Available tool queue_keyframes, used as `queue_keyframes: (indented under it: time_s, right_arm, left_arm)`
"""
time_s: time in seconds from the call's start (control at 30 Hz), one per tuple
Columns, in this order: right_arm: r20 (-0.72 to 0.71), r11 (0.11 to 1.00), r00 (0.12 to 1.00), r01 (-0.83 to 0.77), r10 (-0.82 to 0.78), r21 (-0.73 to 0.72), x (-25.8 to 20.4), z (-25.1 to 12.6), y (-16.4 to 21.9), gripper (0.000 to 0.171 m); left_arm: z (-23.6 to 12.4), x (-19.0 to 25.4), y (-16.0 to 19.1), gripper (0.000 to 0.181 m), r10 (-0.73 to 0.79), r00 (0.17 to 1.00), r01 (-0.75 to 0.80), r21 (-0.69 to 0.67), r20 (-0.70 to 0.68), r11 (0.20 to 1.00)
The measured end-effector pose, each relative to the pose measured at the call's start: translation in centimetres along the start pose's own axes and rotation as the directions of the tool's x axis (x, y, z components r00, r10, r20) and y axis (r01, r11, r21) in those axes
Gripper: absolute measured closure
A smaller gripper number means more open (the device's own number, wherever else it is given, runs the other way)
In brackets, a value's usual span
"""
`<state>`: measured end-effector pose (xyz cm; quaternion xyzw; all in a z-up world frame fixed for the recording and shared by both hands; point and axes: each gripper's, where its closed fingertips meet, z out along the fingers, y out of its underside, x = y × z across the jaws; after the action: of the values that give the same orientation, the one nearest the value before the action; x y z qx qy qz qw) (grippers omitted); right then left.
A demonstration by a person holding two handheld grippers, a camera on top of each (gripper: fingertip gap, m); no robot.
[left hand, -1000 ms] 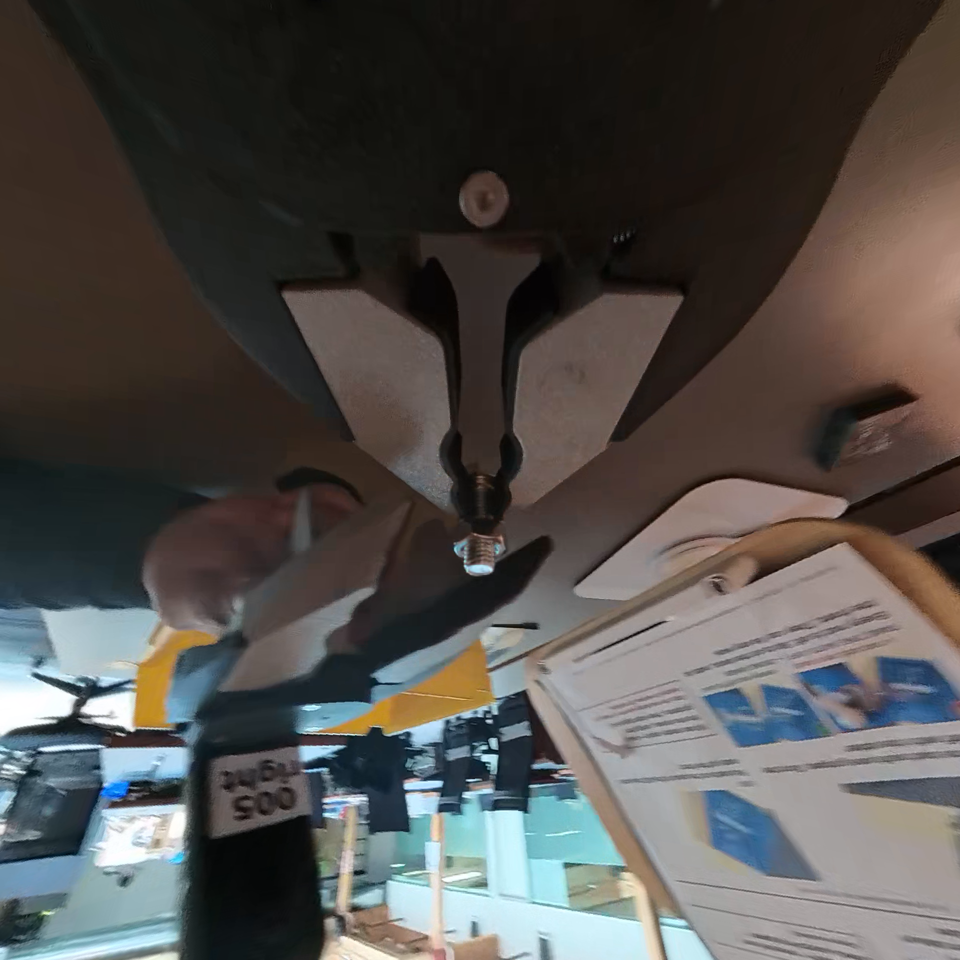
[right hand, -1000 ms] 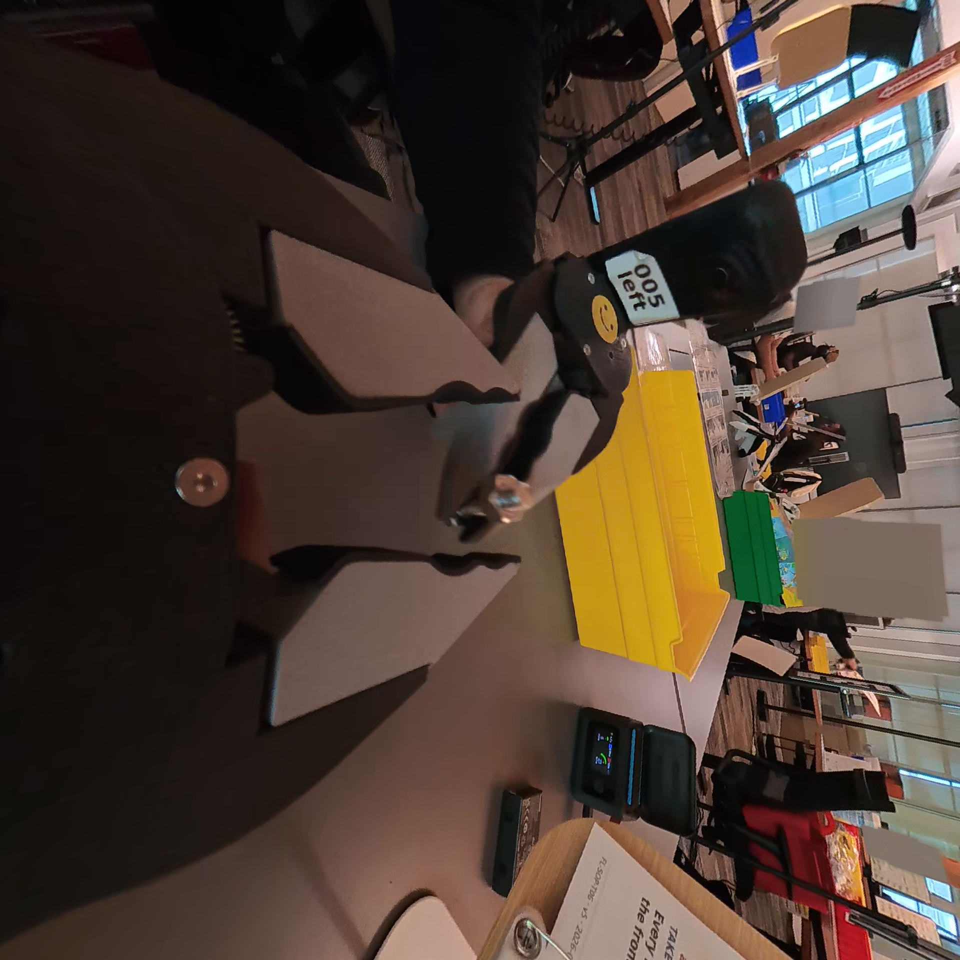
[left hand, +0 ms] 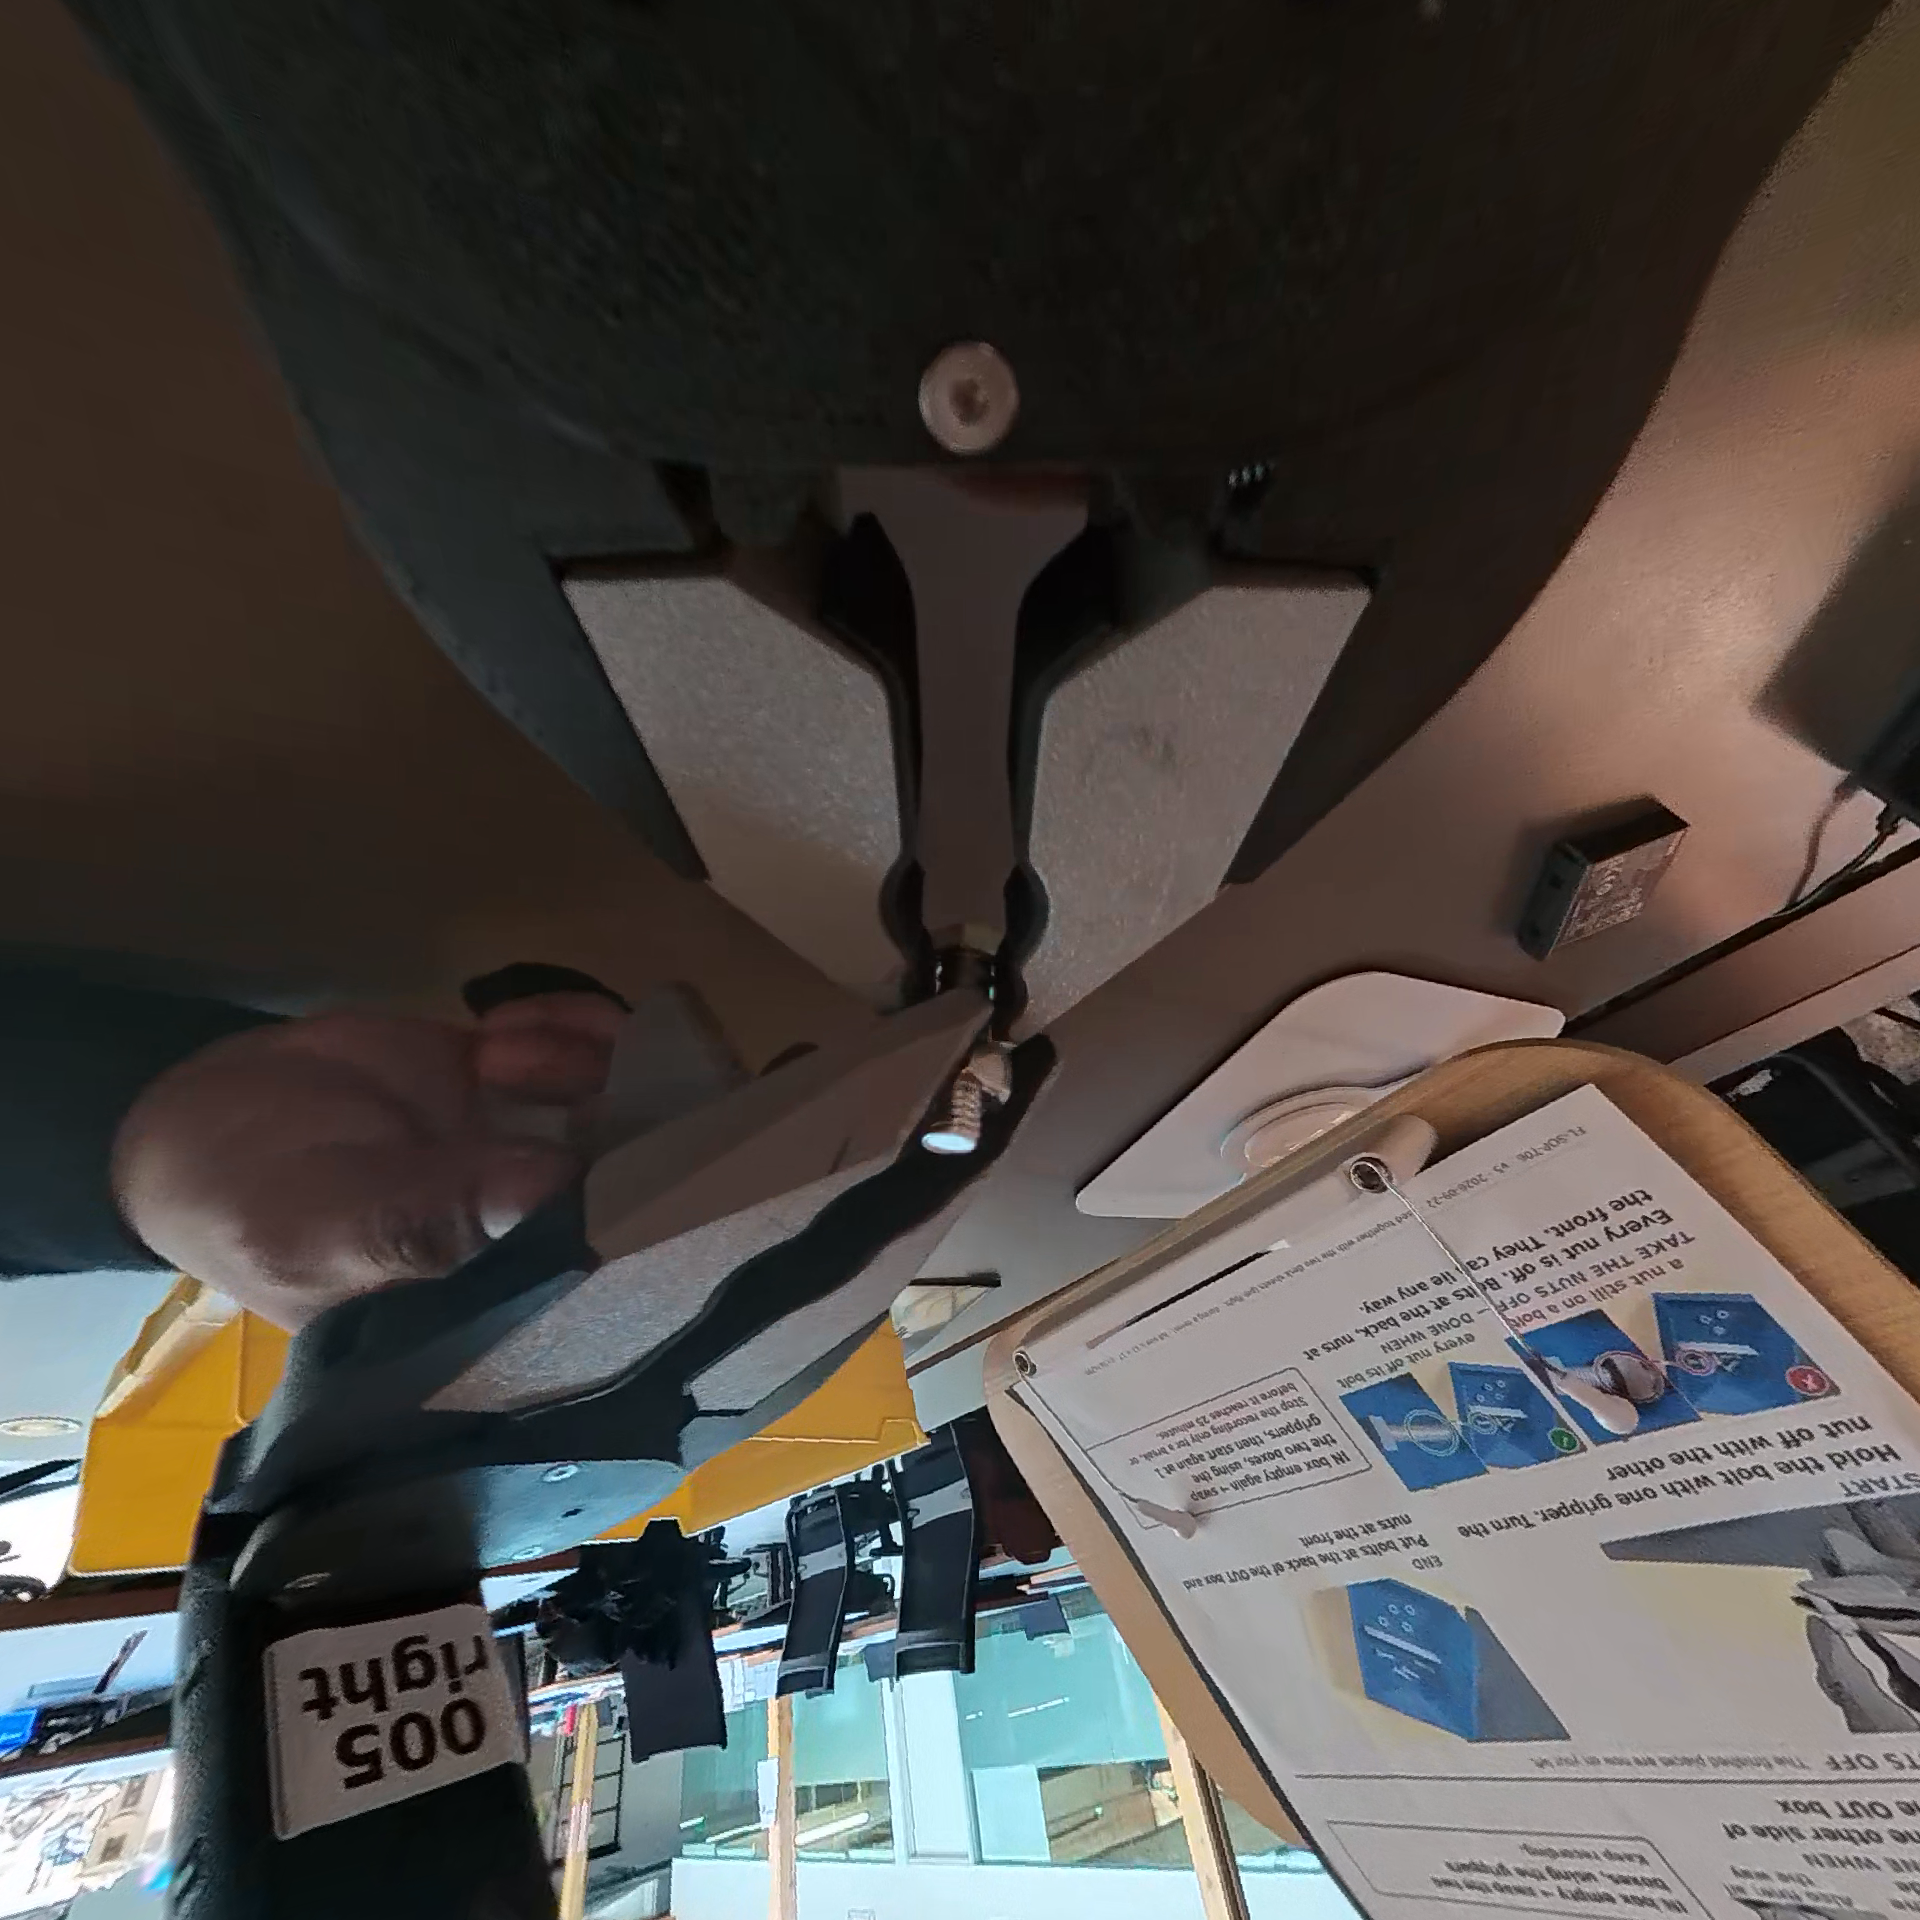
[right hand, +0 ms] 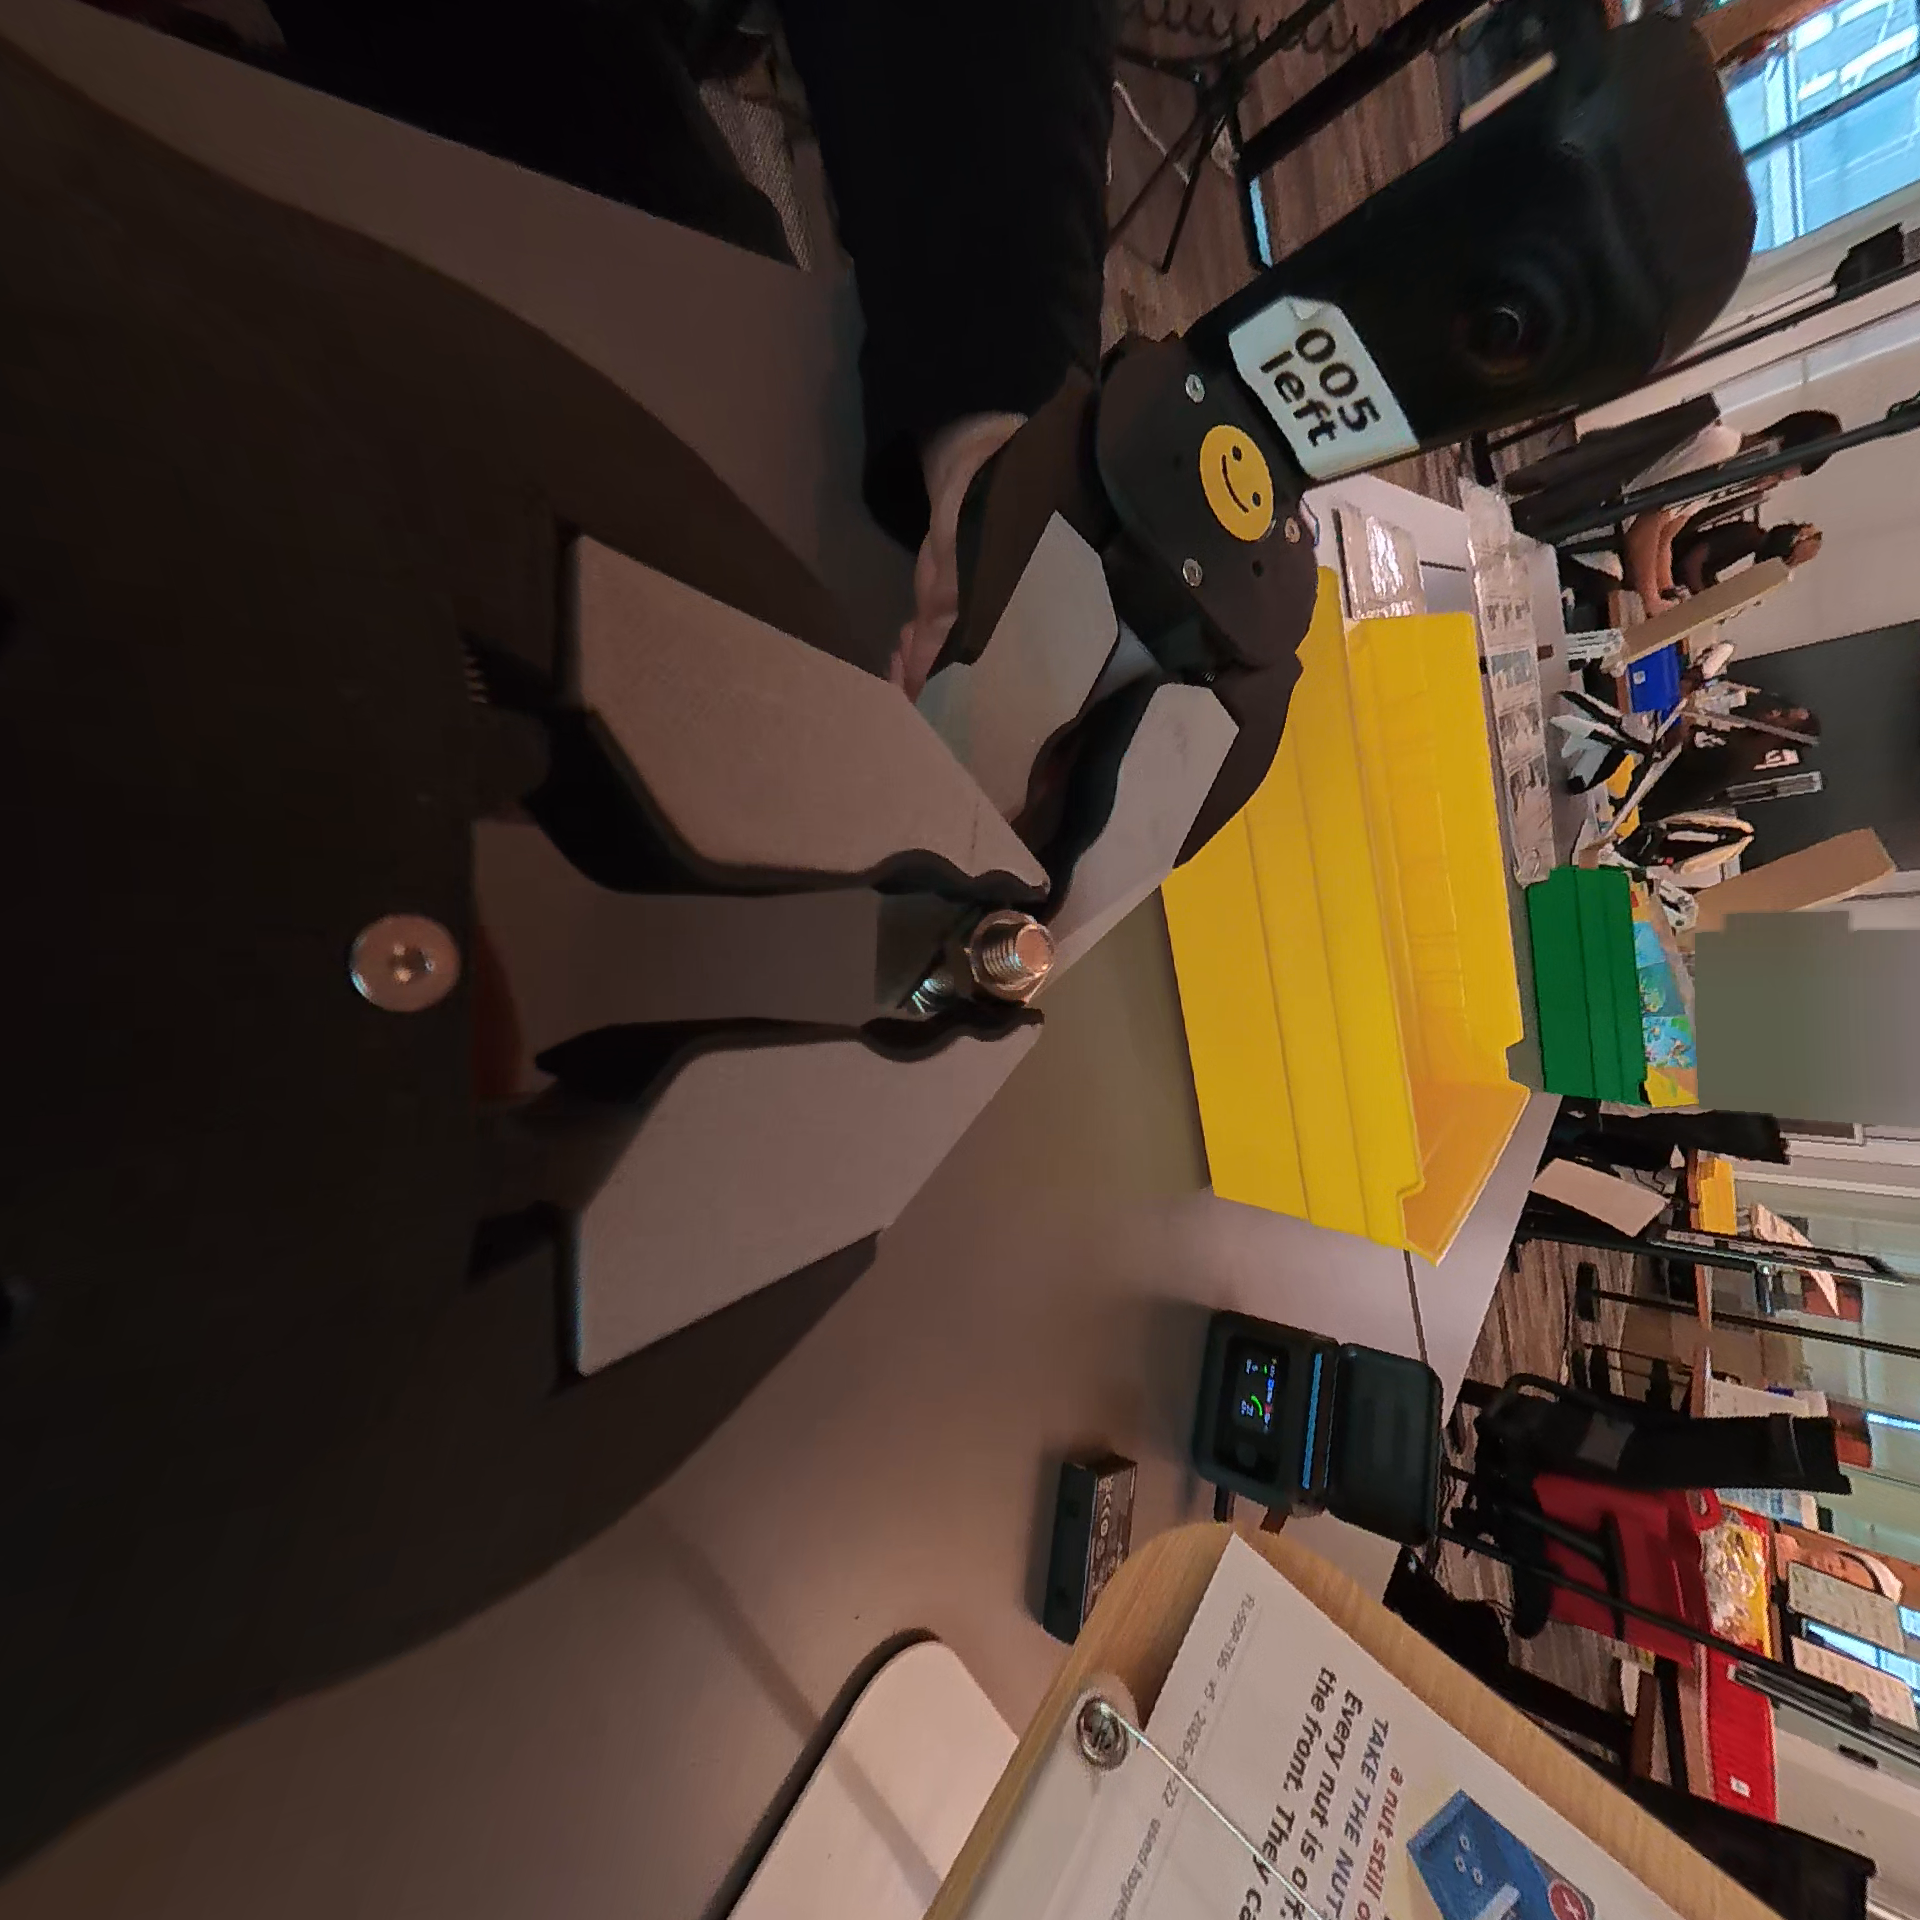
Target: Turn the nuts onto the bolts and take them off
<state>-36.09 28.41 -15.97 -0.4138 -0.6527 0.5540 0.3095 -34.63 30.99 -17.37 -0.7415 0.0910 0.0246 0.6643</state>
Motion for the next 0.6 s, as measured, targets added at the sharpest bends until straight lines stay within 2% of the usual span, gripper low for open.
queue_keyframes:
  time_s: [0.33,0.37,0.43,0.5,0.6]
  right_arm:
    - [-0.049,0.999,0.998,-0.037,0.036,-0.021,0.8,0.0,0.4,0.155]
    - [-0.050,0.999,0.998,-0.047,0.046,-0.024,0.9,0.0,0.5,0.156]
    - [-0.058,0.997,0.996,-0.070,0.068,-0.036,1.2,0.0,1.0,0.156]
    - [-0.038,0.993,0.994,-0.104,0.102,-0.049,1.3,0.1,1.4,0.156]
    - [-0.042,0.992,0.992,-0.119,0.117,-0.051,1.6,0.0,1.6,0.156]
  left_arm:
    - [0.4,0.3,0.5,0.167,-0.242,0.964,0.238,-0.046,-0.108,0.970]
    - [0.3,0.5,0.6,0.164,-0.252,0.960,0.247,-0.055,-0.121,0.967]
    - [0.1,1.8,0.6,0.143,-0.260,0.945,0.249,-0.080,-0.200,0.965]
    - [0.1,2.5,0.9,0.129,-0.248,0.943,0.229,-0.106,-0.223,0.968]
    - [0.4,2.6,1.1,0.125,-0.226,0.953,0.205,-0.116,-0.201,0.972]
